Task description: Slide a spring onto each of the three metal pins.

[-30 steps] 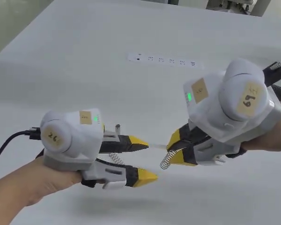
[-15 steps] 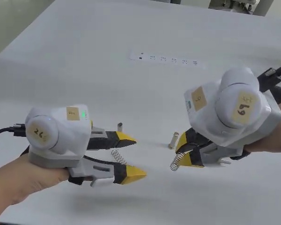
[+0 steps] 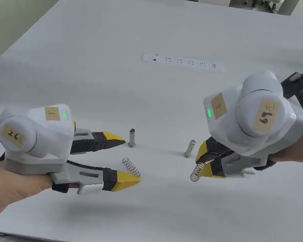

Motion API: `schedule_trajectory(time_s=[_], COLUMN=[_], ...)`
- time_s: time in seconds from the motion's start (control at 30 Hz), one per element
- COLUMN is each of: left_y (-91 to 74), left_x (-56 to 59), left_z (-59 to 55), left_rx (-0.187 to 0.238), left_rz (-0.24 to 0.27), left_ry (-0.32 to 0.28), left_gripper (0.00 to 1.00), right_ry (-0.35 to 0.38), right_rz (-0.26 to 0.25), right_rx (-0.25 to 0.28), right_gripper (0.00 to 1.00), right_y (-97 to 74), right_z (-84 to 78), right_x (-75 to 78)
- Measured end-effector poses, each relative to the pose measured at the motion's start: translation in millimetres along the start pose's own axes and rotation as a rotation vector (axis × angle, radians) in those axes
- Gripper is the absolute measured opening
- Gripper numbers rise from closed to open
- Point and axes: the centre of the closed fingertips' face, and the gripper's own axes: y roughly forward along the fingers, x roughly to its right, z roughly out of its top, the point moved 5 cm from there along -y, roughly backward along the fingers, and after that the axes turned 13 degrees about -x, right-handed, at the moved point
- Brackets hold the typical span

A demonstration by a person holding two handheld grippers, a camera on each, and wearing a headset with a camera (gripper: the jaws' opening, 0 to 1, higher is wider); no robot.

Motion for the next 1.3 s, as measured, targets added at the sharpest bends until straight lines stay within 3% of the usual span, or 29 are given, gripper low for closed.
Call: schedule_trajectory(time_s=[0.23, 0.47, 0.93, 1.3], left_y=[-1.9, -5.8, -7.4, -12.0], left_x=[-6.9, -11.0, -14.9, -20.0], left_z=[-7.9, -14.2, -18.7, -24.8], left_rx=[-0.027, -0.024, -0.016, -0.029], left_rz=[0.031, 0.06, 0.068, 0.079], left_ry=[-0.009, -0.016, -0.035, -0.05], left_gripper=[0.63, 0.73, 0.93, 0.98], right_ry=[0.015, 0.019, 0.028, 0.023], right_rz=[0.0, 0.001, -0.008, 0.005], right_rx=[0.022, 0.012, 0.016, -0.007], right_gripper=[0.06, 0.06, 0.06, 0.06], right_y=[-4.7, -5.2, -8.6, -6.9], right_z=[0.5, -5.1, -7.6, -10.2], right_x=[2.9, 3.3, 5.1, 5.0])
